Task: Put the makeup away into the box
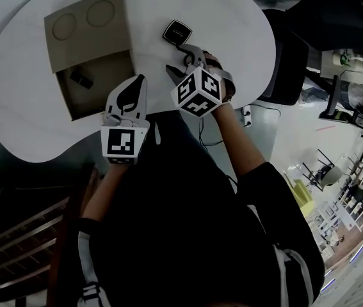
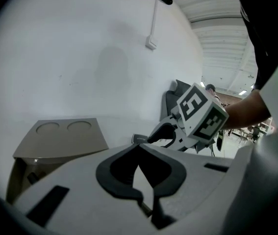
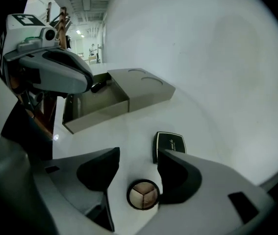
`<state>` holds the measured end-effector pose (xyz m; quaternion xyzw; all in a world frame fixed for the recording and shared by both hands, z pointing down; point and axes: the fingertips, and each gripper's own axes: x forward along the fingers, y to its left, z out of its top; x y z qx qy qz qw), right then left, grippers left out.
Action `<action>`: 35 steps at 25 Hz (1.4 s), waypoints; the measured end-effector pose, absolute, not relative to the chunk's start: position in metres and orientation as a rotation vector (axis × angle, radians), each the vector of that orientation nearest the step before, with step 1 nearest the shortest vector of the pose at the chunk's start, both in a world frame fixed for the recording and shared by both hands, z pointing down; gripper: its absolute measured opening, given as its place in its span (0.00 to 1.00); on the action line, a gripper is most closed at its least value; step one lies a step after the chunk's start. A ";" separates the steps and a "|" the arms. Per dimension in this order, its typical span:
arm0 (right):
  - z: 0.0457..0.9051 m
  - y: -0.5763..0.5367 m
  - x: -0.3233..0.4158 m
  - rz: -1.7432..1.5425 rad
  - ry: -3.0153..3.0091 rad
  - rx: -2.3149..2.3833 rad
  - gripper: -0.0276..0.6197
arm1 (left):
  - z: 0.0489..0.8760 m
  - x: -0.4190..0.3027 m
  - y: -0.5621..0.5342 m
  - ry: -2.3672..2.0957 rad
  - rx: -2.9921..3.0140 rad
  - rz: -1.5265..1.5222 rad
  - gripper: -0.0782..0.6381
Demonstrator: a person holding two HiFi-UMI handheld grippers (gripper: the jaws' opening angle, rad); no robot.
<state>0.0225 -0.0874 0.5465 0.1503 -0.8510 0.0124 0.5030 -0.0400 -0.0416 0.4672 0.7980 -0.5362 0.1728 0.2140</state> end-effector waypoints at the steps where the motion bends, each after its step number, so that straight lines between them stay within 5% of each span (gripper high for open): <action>1: 0.546 -0.092 0.023 0.038 -2.057 0.380 0.45 | 0.467 -0.041 -0.042 -1.491 2.213 0.479 0.12; 19: 0.562 -0.152 0.029 0.183 -2.008 0.397 0.57 | 0.463 -0.053 -0.074 -1.513 2.198 0.463 0.12; 35: 0.566 -0.156 0.026 0.306 -2.031 0.372 0.56 | 0.468 -0.054 -0.070 -1.536 2.154 0.463 0.12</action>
